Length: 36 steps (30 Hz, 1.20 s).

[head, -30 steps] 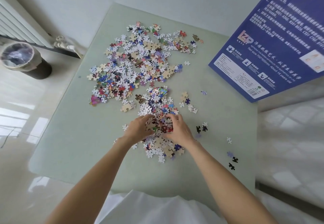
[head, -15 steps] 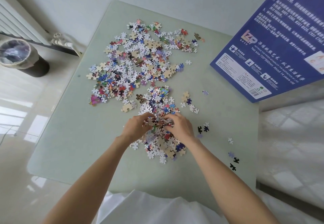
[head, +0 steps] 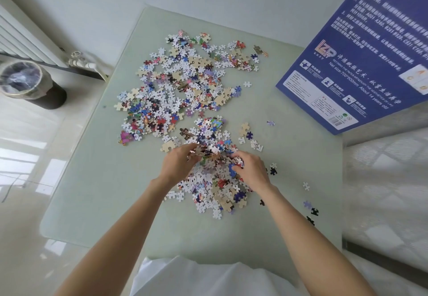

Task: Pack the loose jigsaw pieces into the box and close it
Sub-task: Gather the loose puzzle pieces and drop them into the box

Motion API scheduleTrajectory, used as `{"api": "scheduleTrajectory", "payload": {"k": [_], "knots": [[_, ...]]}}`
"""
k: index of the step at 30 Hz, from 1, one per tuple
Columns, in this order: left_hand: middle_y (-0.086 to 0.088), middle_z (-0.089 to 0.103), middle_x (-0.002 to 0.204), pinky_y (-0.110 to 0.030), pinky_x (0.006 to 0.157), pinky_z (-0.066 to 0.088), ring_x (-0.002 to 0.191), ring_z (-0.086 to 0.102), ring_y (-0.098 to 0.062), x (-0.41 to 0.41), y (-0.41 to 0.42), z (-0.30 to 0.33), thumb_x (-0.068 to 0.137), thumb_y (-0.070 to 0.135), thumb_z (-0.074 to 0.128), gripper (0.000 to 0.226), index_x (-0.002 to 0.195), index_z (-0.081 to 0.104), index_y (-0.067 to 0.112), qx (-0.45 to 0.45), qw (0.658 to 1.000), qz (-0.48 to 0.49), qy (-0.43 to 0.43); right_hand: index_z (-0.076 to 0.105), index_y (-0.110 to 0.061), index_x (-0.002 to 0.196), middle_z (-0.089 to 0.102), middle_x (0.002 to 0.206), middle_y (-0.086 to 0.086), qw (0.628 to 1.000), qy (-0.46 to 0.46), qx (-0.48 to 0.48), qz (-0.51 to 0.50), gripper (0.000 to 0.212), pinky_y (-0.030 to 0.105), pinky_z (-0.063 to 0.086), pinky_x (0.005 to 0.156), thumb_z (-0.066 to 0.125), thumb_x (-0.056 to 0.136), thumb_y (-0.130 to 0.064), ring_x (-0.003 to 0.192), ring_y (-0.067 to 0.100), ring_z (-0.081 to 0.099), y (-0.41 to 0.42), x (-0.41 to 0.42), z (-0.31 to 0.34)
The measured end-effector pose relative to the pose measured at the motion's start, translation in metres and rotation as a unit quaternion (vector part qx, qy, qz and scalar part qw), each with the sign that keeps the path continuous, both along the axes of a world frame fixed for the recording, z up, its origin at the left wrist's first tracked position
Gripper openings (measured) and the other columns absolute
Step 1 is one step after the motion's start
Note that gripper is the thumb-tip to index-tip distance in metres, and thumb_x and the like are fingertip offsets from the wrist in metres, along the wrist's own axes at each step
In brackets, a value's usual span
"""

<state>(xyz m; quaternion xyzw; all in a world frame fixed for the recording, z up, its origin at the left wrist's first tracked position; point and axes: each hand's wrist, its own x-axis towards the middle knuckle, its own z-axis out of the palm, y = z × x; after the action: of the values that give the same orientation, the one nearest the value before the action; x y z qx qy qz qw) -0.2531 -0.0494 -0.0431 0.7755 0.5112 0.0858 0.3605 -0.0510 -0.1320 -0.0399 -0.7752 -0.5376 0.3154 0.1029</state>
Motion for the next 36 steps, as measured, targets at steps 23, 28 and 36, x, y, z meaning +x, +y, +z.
{"api": "scheduleTrajectory", "payload": {"k": [23,28,36], "knots": [[-0.004,0.071,0.102,-0.033,0.075,0.056,0.084,0.068,-0.018,0.089,0.057,0.079,0.088,0.022,0.060,0.036,0.123,0.057,0.013,0.047,0.995,-0.058,-0.062,0.070,-0.019,0.092,0.062,0.086,-0.016,0.948,0.020,0.316,-0.005,0.012,0.010,0.043,0.072,0.072,0.081,-0.016,0.079,0.001,0.058,0.027,0.104,0.199],[-0.002,0.072,0.100,-0.039,0.076,0.057,0.081,0.069,-0.018,0.159,0.100,0.134,0.088,0.031,0.060,0.037,0.123,0.057,0.018,0.110,0.979,-0.104,-0.134,0.070,-0.015,0.094,0.064,0.088,-0.015,0.900,-0.030,0.431,-0.060,0.013,0.007,0.041,0.072,0.072,0.081,-0.015,0.078,-0.005,0.058,0.052,0.168,0.278],[0.011,0.065,0.098,-0.025,0.073,0.055,0.088,0.062,-0.004,0.261,0.138,0.235,0.088,0.016,0.061,0.026,0.114,0.062,0.018,0.190,0.923,-0.130,-0.309,0.068,-0.014,0.096,0.067,0.094,0.001,0.837,-0.181,0.495,-0.147,0.013,0.026,0.046,0.075,0.065,0.083,-0.016,0.085,0.015,0.060,0.091,0.267,0.304]]}}
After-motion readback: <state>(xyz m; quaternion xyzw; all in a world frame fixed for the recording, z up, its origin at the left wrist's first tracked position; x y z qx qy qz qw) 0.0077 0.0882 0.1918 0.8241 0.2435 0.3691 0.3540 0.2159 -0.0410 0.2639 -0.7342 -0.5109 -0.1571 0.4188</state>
